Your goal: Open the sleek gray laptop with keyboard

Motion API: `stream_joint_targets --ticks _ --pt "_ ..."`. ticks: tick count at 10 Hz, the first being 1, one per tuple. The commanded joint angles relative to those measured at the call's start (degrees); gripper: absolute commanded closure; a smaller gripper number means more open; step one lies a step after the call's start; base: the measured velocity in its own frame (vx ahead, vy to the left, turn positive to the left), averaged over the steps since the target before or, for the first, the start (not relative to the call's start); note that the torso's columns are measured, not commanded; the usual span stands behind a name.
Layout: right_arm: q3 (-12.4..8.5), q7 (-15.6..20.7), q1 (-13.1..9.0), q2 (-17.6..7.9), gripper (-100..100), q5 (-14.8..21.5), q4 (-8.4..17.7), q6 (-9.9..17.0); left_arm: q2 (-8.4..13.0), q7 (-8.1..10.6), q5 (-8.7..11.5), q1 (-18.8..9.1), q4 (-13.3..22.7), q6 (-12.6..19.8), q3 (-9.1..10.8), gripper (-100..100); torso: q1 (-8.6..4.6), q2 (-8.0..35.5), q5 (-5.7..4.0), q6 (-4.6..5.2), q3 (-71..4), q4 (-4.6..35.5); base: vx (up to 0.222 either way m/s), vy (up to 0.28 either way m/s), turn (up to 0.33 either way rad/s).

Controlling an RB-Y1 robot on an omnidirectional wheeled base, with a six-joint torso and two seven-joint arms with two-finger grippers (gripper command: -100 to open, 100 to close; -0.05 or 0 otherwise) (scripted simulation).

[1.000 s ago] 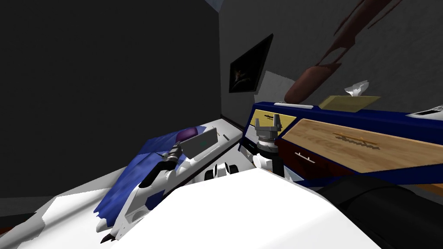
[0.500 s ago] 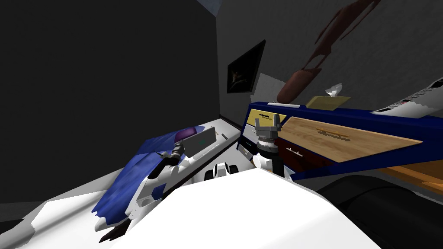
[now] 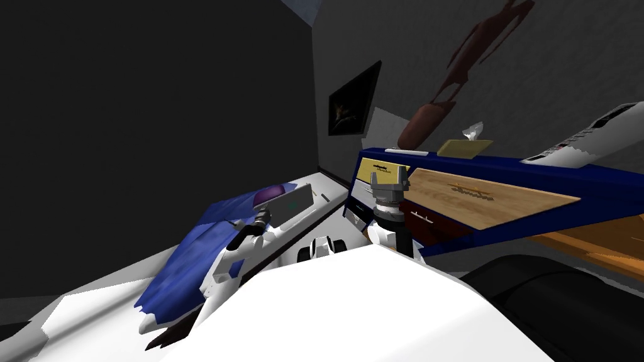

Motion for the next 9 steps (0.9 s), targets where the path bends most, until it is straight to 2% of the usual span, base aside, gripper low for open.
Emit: stream_joint_targets --ticks 1,3,4,5,6,9 --pt "0.0 0.0 0.0 0.0 0 0.0 0.0 0.0 2.9 0.32 1.5 -3.8 5.2 -1.0 -0.2 -100 -0.03 0.1 -0.02 -0.05 0.1 0.0 -0.07 -0.034 -0.015" --pt "0.0 0.0 0.0 0.0 0 0.0 0.0 0.0 2.9 0.32 1.5 -3.8 8.0 -1.0 -0.2 -100 0.1 -0.4 0.03 -0.09 -0.2 -0.1 -0.003 -0.022 0.009" --pt "0.0 0.0 0.0 0.0 0 0.0 0.0 0.0 5.9 0.6 3.8 -6.6 10.1 -3.8 -1.08 -100 0.16 -0.5 0.04 -0.08 -0.3 -0.1 -0.079 -0.045 -0.15" --pt "0.0 0.0 0.0 0.0 0 0.0 0.0 0.0 6.7 0.6 3.8 -8.3 11.5 -3.8 -1.08 -100 0.02 -0.1 0.01 -0.02 -0.1 0.0 -0.115 -0.046 -0.113" --pt "0.0 0.0 0.0 0.0 0 0.0 0.0 0.0 6.7 0.6 3.8 -9.7 13.0 -3.8 -1.08 -100 0.04 0.0 -0.01 -0.08 0.0 0.0 -0.071 -0.029 0.004" --pt "0.0 0.0 0.0 0.0 0 0.0 0.0 0.0 6.7 0.6 3.8 -9.7 17.7 -3.8 -1.08 -100 0.19 -0.4 0.05 -0.08 -0.2 -0.1 -0.004 -0.003 0.006"
